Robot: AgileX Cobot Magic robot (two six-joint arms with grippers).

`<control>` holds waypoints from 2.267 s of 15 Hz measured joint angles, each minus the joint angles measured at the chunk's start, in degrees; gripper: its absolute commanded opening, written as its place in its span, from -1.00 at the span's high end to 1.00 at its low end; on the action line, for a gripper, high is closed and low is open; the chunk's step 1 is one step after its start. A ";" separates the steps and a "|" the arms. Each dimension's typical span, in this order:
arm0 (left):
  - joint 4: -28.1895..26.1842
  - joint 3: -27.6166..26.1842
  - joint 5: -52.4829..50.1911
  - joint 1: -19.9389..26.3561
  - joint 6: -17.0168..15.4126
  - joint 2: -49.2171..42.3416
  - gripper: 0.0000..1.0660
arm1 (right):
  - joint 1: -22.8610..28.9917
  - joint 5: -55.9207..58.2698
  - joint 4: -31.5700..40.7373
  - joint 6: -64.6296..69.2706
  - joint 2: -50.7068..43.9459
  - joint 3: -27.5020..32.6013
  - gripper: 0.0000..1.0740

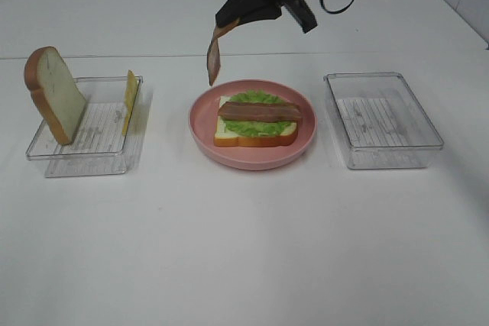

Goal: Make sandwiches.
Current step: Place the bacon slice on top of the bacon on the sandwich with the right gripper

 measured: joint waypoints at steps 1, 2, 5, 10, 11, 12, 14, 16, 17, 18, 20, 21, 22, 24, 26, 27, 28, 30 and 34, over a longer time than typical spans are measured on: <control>0.00 0.00 0.00 0.00 0.00 0.00 -0.88 | 1.15 0.00 0.52 -0.11 2.75 -1.72 1.00; 0.00 0.00 0.00 0.00 0.00 0.00 -0.88 | 1.43 -0.06 0.74 -0.17 4.18 -2.98 1.00; 0.00 0.00 0.00 0.00 0.00 0.00 -0.88 | 1.78 -0.34 0.80 -0.23 8.54 -5.67 1.00; 0.00 0.00 0.00 0.00 0.00 0.00 -0.88 | 1.89 -0.34 -2.41 -0.17 13.87 -7.68 1.00; 0.00 0.00 0.00 0.00 0.00 0.00 -0.88 | 1.60 -0.06 -4.53 0.17 13.92 -7.73 1.00; 0.00 0.00 0.00 0.00 0.00 0.00 -0.88 | 1.49 0.11 -5.50 0.46 13.92 -7.73 1.00; 0.00 0.00 0.00 0.00 0.00 0.00 -0.88 | 0.40 0.40 -10.66 1.66 13.92 -7.73 1.00; 0.00 0.00 0.00 0.00 0.00 0.00 -0.88 | -0.69 1.09 -14.15 3.09 13.92 -7.73 1.00; 0.00 0.00 0.00 0.00 0.00 0.00 -0.88 | -0.97 1.38 -15.01 3.21 13.87 -7.73 1.00; 0.00 0.00 0.00 0.00 0.00 0.00 -0.88 | -1.95 1.78 -17.65 4.01 13.75 -7.73 1.00; 0.00 0.00 0.00 0.00 0.00 0.00 -0.88 | -2.23 1.78 -20.80 4.87 13.69 -7.73 1.00; 0.00 0.00 0.00 0.00 0.00 0.00 -0.88 | -2.23 1.78 -24.35 6.07 13.69 -7.73 1.00; 0.00 0.00 0.00 0.00 0.00 0.00 -0.88 | -2.23 1.78 -28.25 7.62 13.69 -7.73 1.00; 0.00 0.00 0.00 0.00 0.00 0.00 -0.88 | -2.23 1.55 -29.45 8.19 13.69 -7.73 1.00; 0.00 0.00 0.00 0.00 0.00 0.00 -0.88 | -2.23 1.43 -29.56 8.48 13.69 -7.73 1.00; 0.00 0.00 0.00 0.00 0.00 0.00 -0.88 | -2.23 1.43 -29.16 8.59 13.69 -7.73 0.89; 0.00 0.00 0.00 0.00 0.00 0.00 -0.88 | -2.23 1.43 -29.11 8.59 13.69 -7.73 0.68; 0.00 0.00 0.00 0.00 0.00 0.00 -0.88 | -2.23 1.43 -29.11 8.59 13.69 -7.73 0.28; 0.00 0.00 0.00 0.00 0.00 0.00 -0.88 | -2.23 1.43 -29.11 8.59 13.41 -7.73 -0.30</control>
